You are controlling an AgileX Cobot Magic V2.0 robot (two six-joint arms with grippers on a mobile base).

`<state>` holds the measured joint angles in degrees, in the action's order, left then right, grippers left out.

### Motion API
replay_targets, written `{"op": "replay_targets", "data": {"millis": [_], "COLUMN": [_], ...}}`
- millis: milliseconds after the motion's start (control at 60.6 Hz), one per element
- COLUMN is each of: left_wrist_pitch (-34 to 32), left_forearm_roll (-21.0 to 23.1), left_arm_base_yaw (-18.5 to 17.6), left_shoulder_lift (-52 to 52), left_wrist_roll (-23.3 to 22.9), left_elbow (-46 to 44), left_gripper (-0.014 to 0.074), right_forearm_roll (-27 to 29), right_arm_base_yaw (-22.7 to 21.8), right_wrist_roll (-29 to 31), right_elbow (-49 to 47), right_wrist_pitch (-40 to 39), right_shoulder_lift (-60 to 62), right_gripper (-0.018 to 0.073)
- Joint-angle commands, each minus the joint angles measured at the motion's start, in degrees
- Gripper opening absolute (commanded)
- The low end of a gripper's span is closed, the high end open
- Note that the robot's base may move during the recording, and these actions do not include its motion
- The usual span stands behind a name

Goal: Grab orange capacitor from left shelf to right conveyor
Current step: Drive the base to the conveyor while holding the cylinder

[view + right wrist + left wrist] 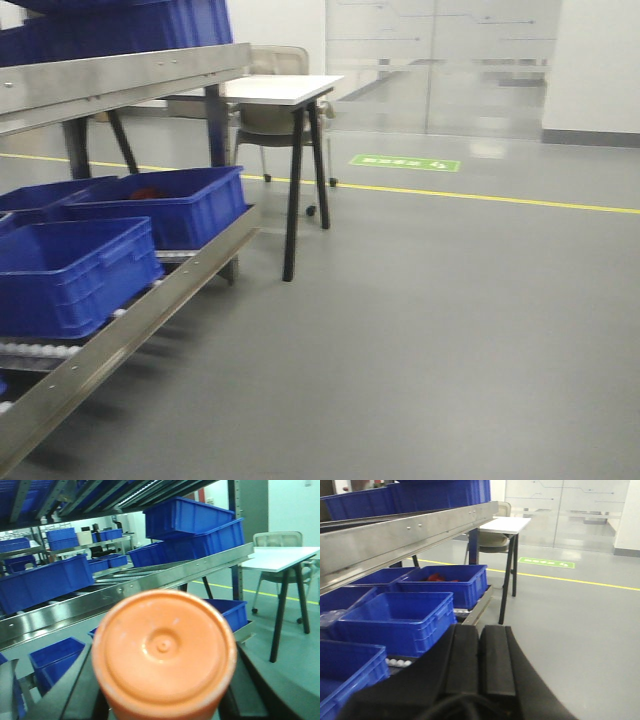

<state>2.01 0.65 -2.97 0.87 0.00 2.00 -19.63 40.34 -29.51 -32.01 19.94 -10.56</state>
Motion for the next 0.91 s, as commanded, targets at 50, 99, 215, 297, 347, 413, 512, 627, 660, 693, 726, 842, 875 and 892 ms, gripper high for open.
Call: {"op": "replay_targets", "data": {"millis": [50,99,215,297,347,413,512,627,660,693,726,842,875,892], "left_wrist_pitch": [-5.1,-5.1,-5.1,-5.1,-5.1,-5.1,-5.1,-5.1,-5.1,-5.1,-5.1,-5.1,-5.1,-5.1], "left_forearm_roll": [0.1,0.1,0.1,0.1,0.1,0.1,0.1,0.1,0.1,0.1,0.1,0.1,0.1,0.1], "left_arm_base_yaw": [0.0,0.0,0.0,0.0,0.0,0.0,0.0,0.0,0.0,0.0,0.0,0.0,0.0,0.0], "left_shoulder_lift": [0.5,0.5,0.5,0.5,0.5,0.5,0.5,0.5,0.5,0.5,0.5,0.5,0.5,0.5], "left_wrist_roll": [0.0,0.0,0.0,0.0,0.0,0.0,0.0,0.0,0.0,0.0,0.0,0.0,0.0,0.0], "left_elbow": [1.2,1.2,1.2,1.2,1.2,1.2,1.2,1.2,1.2,1.2,1.2,1.2,1.2,1.2], "left_gripper": [-0.0126,-0.0126,-0.0126,-0.0126,-0.0126,-0.0126,-0.0126,-0.0126,-0.0126,-0.0126,-0.0126,-0.0126,-0.0126,-0.0126], "right_forearm_roll": [-0.7,-0.7,-0.7,-0.7,-0.7,-0.7,-0.7,-0.7,-0.7,-0.7,-0.7,-0.7,-0.7,-0.7], "right_arm_base_yaw": [-0.1,-0.1,-0.1,-0.1,-0.1,-0.1,-0.1,-0.1,-0.1,-0.1,-0.1,-0.1,-0.1,-0.1], "right_wrist_roll": [0.7,0.7,0.7,0.7,0.7,0.7,0.7,0.7,0.7,0.7,0.7,0.7,0.7,0.7], "right_elbow": [-1.5,-1.5,-1.5,-1.5,-1.5,-1.5,-1.5,-1.5,-1.5,-1.5,-1.5,-1.5,-1.5,-1.5], "right_wrist_pitch": [-5.3,-5.3,-5.3,-5.3,-5.3,-5.3,-5.3,-5.3,-5.3,-5.3,-5.3,-5.3,-5.3,-5.3], "right_shoulder_lift": [-0.7,-0.7,-0.7,-0.7,-0.7,-0.7,-0.7,-0.7,-0.7,-0.7,-0.7,-0.7,-0.7,-0.7], "right_gripper": [0.0048,0.0048,0.0048,0.0048,0.0048,0.0048,0.0048,0.0048,0.0048,0.0048,0.0048,0.0048,0.0048,0.0048]}}
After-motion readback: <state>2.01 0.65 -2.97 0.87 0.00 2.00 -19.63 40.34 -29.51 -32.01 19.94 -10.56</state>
